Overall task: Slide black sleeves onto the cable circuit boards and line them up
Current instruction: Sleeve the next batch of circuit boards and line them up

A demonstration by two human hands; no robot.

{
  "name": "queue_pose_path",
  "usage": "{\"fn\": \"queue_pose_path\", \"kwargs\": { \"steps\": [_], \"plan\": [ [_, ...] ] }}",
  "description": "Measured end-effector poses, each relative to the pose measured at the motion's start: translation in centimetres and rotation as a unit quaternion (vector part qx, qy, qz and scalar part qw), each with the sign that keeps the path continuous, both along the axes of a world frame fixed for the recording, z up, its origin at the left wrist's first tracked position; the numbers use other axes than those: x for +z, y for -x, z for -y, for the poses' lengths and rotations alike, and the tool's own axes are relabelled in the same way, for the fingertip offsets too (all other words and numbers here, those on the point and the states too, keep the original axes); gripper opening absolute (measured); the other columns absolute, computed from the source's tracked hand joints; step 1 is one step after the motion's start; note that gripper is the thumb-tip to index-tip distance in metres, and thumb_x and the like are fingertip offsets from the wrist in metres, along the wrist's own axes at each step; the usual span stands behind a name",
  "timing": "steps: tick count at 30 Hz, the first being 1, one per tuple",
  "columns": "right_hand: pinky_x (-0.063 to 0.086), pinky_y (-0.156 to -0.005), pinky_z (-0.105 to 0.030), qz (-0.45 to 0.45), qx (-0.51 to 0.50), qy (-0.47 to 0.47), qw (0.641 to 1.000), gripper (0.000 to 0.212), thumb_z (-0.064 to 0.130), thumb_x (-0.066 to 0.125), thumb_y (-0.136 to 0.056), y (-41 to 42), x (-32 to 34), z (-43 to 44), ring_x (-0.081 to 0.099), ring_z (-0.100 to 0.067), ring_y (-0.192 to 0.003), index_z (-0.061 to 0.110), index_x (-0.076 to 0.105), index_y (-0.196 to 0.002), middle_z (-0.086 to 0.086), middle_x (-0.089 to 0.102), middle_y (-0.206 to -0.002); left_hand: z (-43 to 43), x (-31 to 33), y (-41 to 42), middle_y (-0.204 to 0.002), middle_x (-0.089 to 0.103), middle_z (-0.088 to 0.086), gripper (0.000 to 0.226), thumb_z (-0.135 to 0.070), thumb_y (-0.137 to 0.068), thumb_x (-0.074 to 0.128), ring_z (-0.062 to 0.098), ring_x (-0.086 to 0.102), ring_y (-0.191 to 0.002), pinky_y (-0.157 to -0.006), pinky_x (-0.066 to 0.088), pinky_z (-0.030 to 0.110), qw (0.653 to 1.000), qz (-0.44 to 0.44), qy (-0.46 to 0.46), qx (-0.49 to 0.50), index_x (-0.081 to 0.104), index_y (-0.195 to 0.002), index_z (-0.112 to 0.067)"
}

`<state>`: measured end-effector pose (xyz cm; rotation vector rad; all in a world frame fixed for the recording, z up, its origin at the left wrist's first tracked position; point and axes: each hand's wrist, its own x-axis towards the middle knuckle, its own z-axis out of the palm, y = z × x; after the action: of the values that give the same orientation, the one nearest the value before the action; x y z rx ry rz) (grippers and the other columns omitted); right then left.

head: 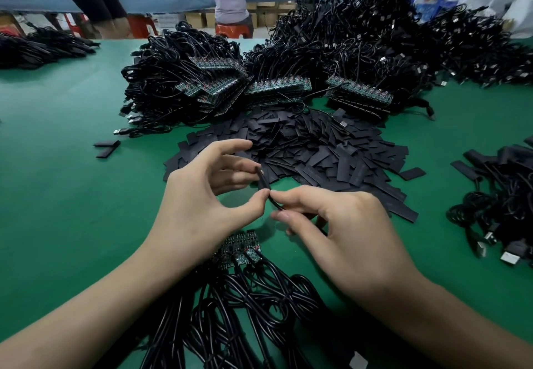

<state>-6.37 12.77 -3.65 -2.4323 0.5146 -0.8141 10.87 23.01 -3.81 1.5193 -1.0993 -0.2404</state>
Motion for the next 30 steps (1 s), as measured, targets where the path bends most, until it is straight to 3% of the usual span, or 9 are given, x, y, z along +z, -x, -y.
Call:
{"fn": "queue_pose_path", "kwargs": {
  "steps": [7,10,13,17,21,23,25,27,30],
  "plan": [
    [0.059,-0.075,-0.034,0.007,-0.006,-0.01,1.0,0.026,0.037,0.064,-0.096,-0.1,0.1,0.1,0.072,0.002,-0.081,0.032,0.074,-0.119,0.023,0.076,-0.091,-0.1,0.3,-0.2,-0.103,0.077,-0.01,0.06,-0.017,-0.074,0.09,0.008,0.074,-0.099,-0.094,0.057,0.029,1.0,0.019,-0.021,0.005,0.062,-0.126,-0.028],
    [0.06,-0.068,-0.034,0.034,-0.045,-0.038,0.998,0.019,0.03,0.069,-0.096,0.3,0.7,1.5,0.07,0.001,-0.067,0.033,0.076,-0.113,0.024,0.075,-0.082,-0.5,1.1,-0.9,-0.101,0.076,-0.015,0.049,-0.041,-0.073,0.082,0.0,0.072,-0.092,-0.086,0.056,0.024,0.997,0.043,-0.068,-0.009,0.069,-0.119,-0.031],
    [0.059,-0.063,-0.033,0.034,-0.14,0.009,0.989,0.018,0.026,0.07,-0.095,1.7,2.1,4.5,0.066,0.002,-0.059,0.034,0.077,-0.11,0.022,0.074,-0.076,-1.6,2.2,-2.4,-0.092,0.07,-0.026,0.046,-0.07,-0.066,0.072,-0.005,0.065,-0.085,-0.069,0.048,0.011,0.958,0.179,-0.219,-0.039,0.077,-0.099,-0.039],
    [0.059,-0.065,-0.04,-0.048,-0.309,0.125,0.942,0.016,0.031,0.065,-0.096,4.7,3.3,10.1,0.069,-0.02,-0.067,0.032,0.075,-0.109,0.012,0.075,-0.078,-2.3,3.1,-3.6,-0.091,0.067,-0.024,0.051,-0.088,-0.062,0.067,0.0,0.066,-0.087,-0.072,0.051,0.017,0.898,0.25,-0.342,-0.12,0.074,-0.088,-0.045],
    [0.059,-0.076,-0.048,-0.204,-0.409,0.096,0.884,0.016,0.029,0.071,-0.093,7.9,3.3,15.2,0.069,-0.035,-0.087,0.022,0.073,-0.108,-0.01,0.075,-0.092,-2.4,3.0,-3.5,-0.096,0.067,-0.022,0.049,-0.079,-0.058,0.077,0.002,0.064,-0.094,-0.08,0.047,0.016,0.895,0.228,-0.353,-0.153,0.07,-0.093,-0.045],
    [0.056,-0.088,-0.052,-0.241,-0.419,0.093,0.871,0.025,0.03,0.075,-0.091,8.2,3.4,15.6,0.063,-0.041,-0.106,0.017,0.072,-0.111,-0.019,0.071,-0.108,-2.3,2.9,-3.4,-0.091,0.068,-0.02,0.041,-0.063,-0.061,0.085,0.001,0.064,-0.084,-0.072,0.046,0.011,0.907,0.184,-0.344,-0.16,0.069,-0.092,-0.041],
    [0.053,-0.091,-0.05,-0.188,-0.379,0.128,0.897,0.024,0.032,0.072,-0.091,6.9,3.6,13.8,0.06,-0.04,-0.109,0.017,0.072,-0.108,-0.018,0.067,-0.112,-2.2,2.9,-3.1,-0.08,0.066,-0.015,0.032,-0.045,-0.067,0.089,0.0,0.06,-0.07,-0.066,0.045,0.01,0.916,0.11,-0.336,-0.19,0.068,-0.089,-0.035],
    [0.049,-0.083,-0.039,-0.093,-0.26,0.117,0.954,0.013,0.035,0.067,-0.091,4.8,3.8,10.2,0.062,-0.024,-0.096,0.025,0.073,-0.097,-0.001,0.068,-0.1,-2.1,3.2,-2.8,-0.074,0.063,-0.012,0.027,-0.028,-0.069,0.09,0.003,0.057,-0.068,-0.066,0.046,0.013,0.921,0.019,-0.317,-0.224,0.07,-0.087,-0.029],
    [0.049,-0.075,-0.027,-0.075,-0.053,-0.054,0.994,0.022,0.047,0.06,-0.09,1.3,2.8,4.1,0.063,-0.001,-0.082,0.029,0.072,-0.085,0.015,0.07,-0.084,-1.9,3.2,-2.4,-0.072,0.064,-0.009,0.024,-0.017,-0.068,0.089,0.008,0.058,-0.068,-0.066,0.049,0.014,0.932,-0.039,-0.281,-0.226,0.072,-0.085,-0.023]
  ]
}}
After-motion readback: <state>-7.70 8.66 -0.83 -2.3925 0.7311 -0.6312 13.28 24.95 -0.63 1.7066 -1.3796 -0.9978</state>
